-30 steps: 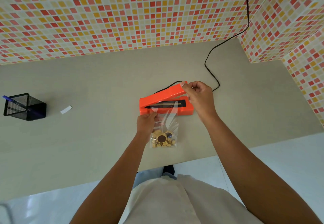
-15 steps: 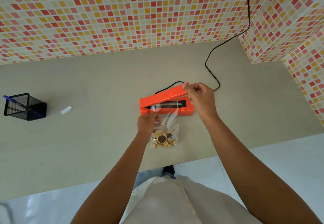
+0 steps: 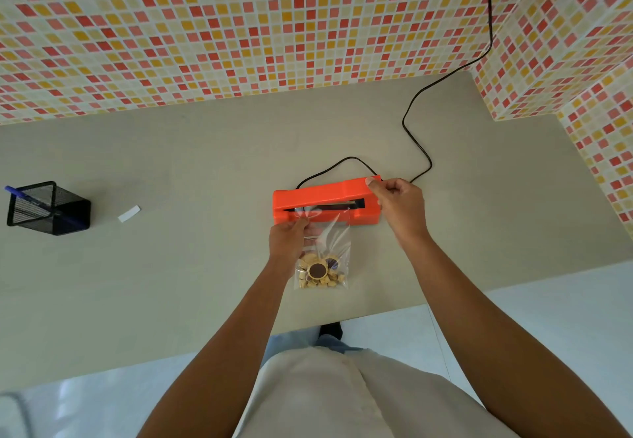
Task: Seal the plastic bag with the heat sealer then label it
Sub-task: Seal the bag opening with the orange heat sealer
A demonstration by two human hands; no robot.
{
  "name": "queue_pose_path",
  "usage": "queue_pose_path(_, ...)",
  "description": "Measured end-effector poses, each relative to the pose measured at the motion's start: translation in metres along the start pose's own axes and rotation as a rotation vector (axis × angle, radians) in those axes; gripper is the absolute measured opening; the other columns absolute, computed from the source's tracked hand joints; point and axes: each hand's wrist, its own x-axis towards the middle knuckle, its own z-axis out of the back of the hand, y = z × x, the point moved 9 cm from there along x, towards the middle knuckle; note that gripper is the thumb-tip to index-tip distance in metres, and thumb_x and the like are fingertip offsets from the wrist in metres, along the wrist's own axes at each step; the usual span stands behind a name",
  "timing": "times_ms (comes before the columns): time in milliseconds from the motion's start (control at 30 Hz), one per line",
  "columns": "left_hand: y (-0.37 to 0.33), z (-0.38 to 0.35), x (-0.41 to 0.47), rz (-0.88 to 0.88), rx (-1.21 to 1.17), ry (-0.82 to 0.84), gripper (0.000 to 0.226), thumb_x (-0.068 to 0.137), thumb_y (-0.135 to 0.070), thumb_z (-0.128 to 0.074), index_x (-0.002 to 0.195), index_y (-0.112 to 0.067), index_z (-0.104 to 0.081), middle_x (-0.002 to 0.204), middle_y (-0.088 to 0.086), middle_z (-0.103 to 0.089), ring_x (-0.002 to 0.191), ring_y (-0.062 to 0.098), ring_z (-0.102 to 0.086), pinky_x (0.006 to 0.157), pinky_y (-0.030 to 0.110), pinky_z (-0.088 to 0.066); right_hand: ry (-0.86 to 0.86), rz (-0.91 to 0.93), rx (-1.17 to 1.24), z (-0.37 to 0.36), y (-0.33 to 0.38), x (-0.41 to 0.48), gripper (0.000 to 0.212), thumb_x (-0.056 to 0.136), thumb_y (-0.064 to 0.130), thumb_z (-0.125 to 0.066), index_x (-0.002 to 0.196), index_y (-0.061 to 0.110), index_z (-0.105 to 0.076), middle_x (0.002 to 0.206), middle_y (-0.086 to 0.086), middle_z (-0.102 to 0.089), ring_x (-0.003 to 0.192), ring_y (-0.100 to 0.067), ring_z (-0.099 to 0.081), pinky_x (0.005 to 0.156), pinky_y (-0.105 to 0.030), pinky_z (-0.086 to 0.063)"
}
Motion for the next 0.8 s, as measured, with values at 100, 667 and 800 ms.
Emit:
queue_pose_path(100, 0.000, -0.002, 0.000, 0.003, -0.005, 0.013, 0.025, 0.095, -0.023, -0.058, 0.101, -0.002, -0.070, 0.088, 0.011, -0.076, 0.048, 0.010, -0.067, 0.039, 0.019, -0.047, -0.012, -0.029, -0.017, 0.002, -0.011, 0.003, 0.034, 0.082, 0.044, -0.076, 0.079, 0.011, -0.068, 0.066, 0.003, -0.062, 0.061, -0.012, -0.056, 0.065, -0.028, -0.047)
queue_pose_path(667, 0.007, 0.000, 0.002, 0.013, -0.035, 0.021, 0.021, 0.095, -0.019, -0.057, 0.095, -0.003, -0.071, 0.087, 0.013, -0.076, 0.054, 0.020, -0.069, 0.048, 0.026, -0.053, -0.014, -0.103, -0.032, -0.001, -0.040, 0.011, 0.034, 0.082, 0.043, -0.076, 0.071, 0.012, -0.065, 0.060, 0.002, -0.060, 0.057, -0.012, -0.055, 0.064, -0.029, -0.047)
queue_pose_path(800, 0.008, -0.001, 0.004, 0.016, -0.052, 0.020, 0.021, 0.095, -0.019, -0.056, 0.093, -0.004, -0.071, 0.089, 0.014, -0.076, 0.067, 0.027, -0.070, 0.049, 0.027, -0.054, -0.014, -0.121, -0.018, -0.002, -0.043, 0.012, 0.034, 0.081, 0.044, -0.077, 0.070, 0.014, -0.065, 0.059, 0.003, -0.060, 0.054, -0.011, -0.053, 0.062, -0.030, -0.045)
